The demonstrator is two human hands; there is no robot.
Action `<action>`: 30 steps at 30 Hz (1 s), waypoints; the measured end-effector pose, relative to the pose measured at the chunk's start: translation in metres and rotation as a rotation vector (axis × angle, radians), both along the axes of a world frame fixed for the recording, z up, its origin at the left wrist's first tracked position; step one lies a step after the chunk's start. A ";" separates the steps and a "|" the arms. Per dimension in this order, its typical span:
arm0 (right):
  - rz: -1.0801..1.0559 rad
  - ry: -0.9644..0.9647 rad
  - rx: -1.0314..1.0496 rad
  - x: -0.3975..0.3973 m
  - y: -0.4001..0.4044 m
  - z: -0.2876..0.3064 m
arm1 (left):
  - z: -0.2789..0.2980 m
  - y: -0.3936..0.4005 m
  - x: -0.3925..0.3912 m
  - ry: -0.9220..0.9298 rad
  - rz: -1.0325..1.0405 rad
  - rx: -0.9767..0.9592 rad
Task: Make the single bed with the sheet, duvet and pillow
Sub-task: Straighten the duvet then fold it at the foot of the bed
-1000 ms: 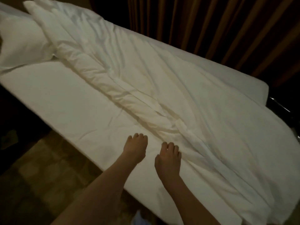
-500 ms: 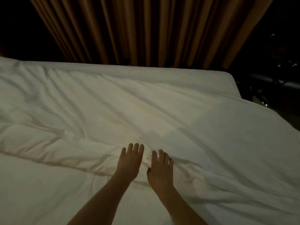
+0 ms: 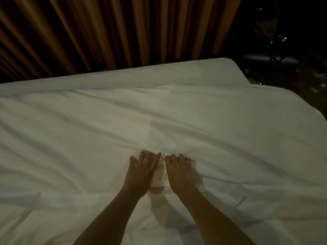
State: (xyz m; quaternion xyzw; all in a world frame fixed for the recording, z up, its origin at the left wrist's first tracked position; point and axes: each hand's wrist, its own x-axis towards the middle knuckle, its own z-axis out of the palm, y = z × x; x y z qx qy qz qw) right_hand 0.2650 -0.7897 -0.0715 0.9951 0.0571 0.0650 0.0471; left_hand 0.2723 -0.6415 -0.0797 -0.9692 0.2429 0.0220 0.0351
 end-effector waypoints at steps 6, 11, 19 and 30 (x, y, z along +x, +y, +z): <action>0.009 -0.066 0.104 -0.011 0.029 -0.005 | -0.010 0.018 0.003 0.025 -0.111 0.099; 0.017 0.208 0.008 -0.029 0.044 -0.026 | 0.001 0.016 0.030 -0.184 -0.141 -0.029; -0.050 -0.032 0.002 0.004 0.032 0.005 | 0.027 0.037 0.031 -0.236 -0.197 -0.123; 0.094 -0.097 0.049 0.015 0.035 0.060 | 0.088 0.085 0.049 -0.339 -0.218 -0.109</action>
